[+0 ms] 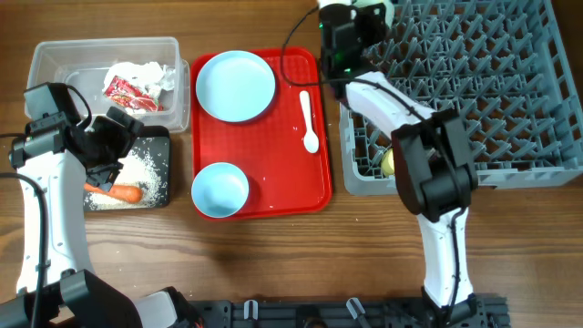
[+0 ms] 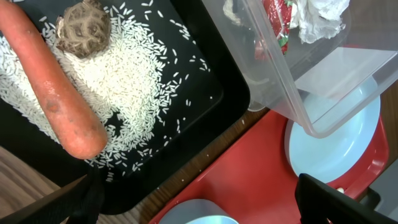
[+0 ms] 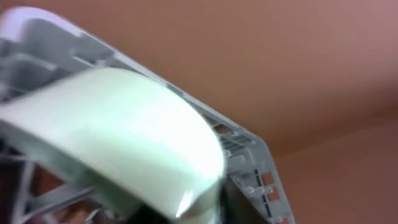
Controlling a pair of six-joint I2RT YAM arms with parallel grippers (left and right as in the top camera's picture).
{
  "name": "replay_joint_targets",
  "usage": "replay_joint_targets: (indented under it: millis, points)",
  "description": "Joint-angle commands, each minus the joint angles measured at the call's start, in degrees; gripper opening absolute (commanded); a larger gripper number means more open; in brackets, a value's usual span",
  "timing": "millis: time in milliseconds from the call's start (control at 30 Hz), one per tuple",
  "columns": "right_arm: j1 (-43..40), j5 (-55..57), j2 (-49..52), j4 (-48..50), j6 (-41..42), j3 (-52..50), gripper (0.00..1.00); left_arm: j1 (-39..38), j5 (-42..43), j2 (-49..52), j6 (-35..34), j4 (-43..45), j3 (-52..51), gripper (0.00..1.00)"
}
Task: Sort waste into correct bins and load items into the dishwasher rack
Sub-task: 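Carry the green bowl into the dish rack with the right gripper, then grasp the blue bowl on the red tray with the right gripper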
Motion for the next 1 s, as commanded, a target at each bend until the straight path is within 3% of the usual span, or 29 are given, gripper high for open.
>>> replay_joint_targets:
  millis: [0,33,67,267,367,433,467,533,600,667,833,867,900,967]
  points:
    - [2.62,-0.72,2.10,-1.14,0.63,0.55,0.77,0.26,0.52,-0.35,-0.13,0.15,0.04,1.00]
    - [3.50,-0.57,2.08,-1.09,0.66,0.55,0.93,0.26,0.50,-0.35,-0.13,0.15,0.04,1.00]
    - [4.57,-0.59,1.73,-1.03,0.85,0.55,1.00,0.26,0.50,-0.35,-0.13,0.15,0.04,1.00]
    - [5.95,-1.99,-3.21,-2.29,8.07,0.55,1.00,0.26,0.52,-0.35,-0.13,0.15,0.04,1.00]
    - [6.82,-11.32,-9.25,-14.84,16.31,0.55,1.00,0.26,0.52,-0.35,-0.13,0.15,0.04,1.00]
    - [7.65,-28.26,-15.30,-32.02,27.17,0.55,1.00,0.26,0.50,-0.35,-0.13,0.15,0.04,1.00]
    - [7.80,-33.68,-16.59,-35.93,29.40,0.55,1.00,0.26,0.52,-0.35,-0.13,0.15,0.04,1.00]
    - [7.96,-59.25,-21.14,-49.35,35.43,0.55,0.99,0.26,0.52,-0.35,-0.13,0.15,0.04,1.00]
    - [7.96,-77.85,-22.08,-55.93,42.99,0.52,1.00,0.26,0.50,-0.35,-0.13,0.15,0.04,1.00]
    - [8.90,-89.79,-21.09,-58.10,44.92,-0.94,0.89,0.26,0.50,-0.35,-0.13,0.15,0.04,1.00]
    - [15.37,-82.47,-20.94,-52.43,60.15,-12.92,0.79,0.26,0.52,-0.35,-0.13,0.15,0.04,1.00]
    - [17.18,-80.50,-20.94,-49.92,63.43,-15.82,0.75,0.26,0.52,-0.35,-0.13,0.15,0.04,1.00]
    - [18.91,-78.03,-20.94,-47.60,66.45,-18.14,0.63,0.26,0.52,-0.35,-0.13,0.15,0.04,1.00]
    - [21.38,-71.56,-20.94,-44.74,70.86,-20.72,0.57,0.26,0.52,-0.35,-0.13,0.15,0.04,1.00]
